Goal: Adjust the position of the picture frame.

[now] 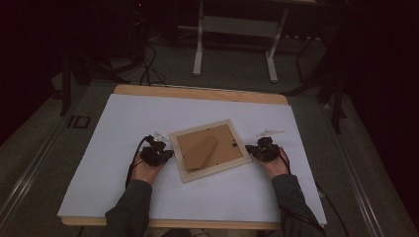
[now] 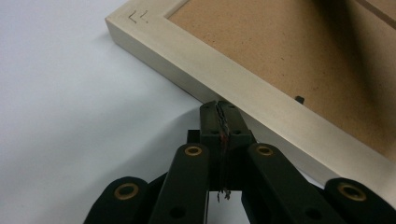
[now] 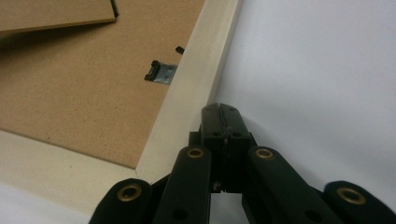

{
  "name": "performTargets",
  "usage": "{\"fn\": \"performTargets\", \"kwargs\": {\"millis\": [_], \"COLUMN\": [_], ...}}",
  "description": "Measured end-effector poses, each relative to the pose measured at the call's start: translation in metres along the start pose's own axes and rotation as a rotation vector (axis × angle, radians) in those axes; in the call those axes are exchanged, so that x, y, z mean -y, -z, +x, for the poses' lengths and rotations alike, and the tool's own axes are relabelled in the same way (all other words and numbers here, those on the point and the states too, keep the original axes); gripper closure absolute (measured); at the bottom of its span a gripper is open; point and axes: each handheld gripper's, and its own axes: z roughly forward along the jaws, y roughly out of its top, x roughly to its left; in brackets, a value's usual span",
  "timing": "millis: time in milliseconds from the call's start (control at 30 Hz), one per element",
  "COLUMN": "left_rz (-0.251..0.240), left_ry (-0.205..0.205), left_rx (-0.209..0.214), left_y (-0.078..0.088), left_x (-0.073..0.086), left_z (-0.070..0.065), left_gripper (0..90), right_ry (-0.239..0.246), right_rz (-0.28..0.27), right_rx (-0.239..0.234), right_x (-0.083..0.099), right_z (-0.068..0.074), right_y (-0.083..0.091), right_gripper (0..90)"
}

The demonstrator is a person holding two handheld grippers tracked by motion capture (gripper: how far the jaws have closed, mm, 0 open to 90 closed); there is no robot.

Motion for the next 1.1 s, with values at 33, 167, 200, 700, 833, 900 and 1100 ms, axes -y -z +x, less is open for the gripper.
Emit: {"fn": "performTargets", "kwargs": {"millis": [33,167,200,700,833,900,1100], "left_rz": [0.004,0.017,0.014,0.007,-0.004,-0.035,-0.037], "left_ry": [-0.01,-0.025,-0.021,0.021,0.023,0.029,0.005], "left_rx": [-0.012,-0.049,-0.049,-0.079,-0.09,-0.072,-0.073], "left_y": [0.0,-0.003,-0.003,-0.01,-0.011,-0.008,-0.009], "left_x": [-0.001,-0.007,-0.007,-0.016,-0.02,-0.024,-0.034], "left_z": [0.001,0.004,0.004,0.021,0.023,0.025,0.026], "left_gripper": [90.0,90.0,90.0,90.0,90.0,90.0,90.0], "right_ry": [0.0,0.01,0.007,0.009,0.006,0.004,0.0], "right_rz": [-0.001,-0.004,-0.005,-0.025,-0.028,-0.029,-0.039], "right_rx": [0.0,-0.005,-0.006,-0.027,-0.029,-0.035,-0.039], "right_x": [0.0,0.002,0.003,0.009,0.01,0.011,0.013], "right_z": [0.001,0.004,0.005,0.018,0.022,0.024,0.027], "right_y": [0.0,0.001,0.001,0.002,0.002,0.002,0.003], "right_gripper": [90.0,90.0,90.0,90.0,90.0,90.0,90.0]}}
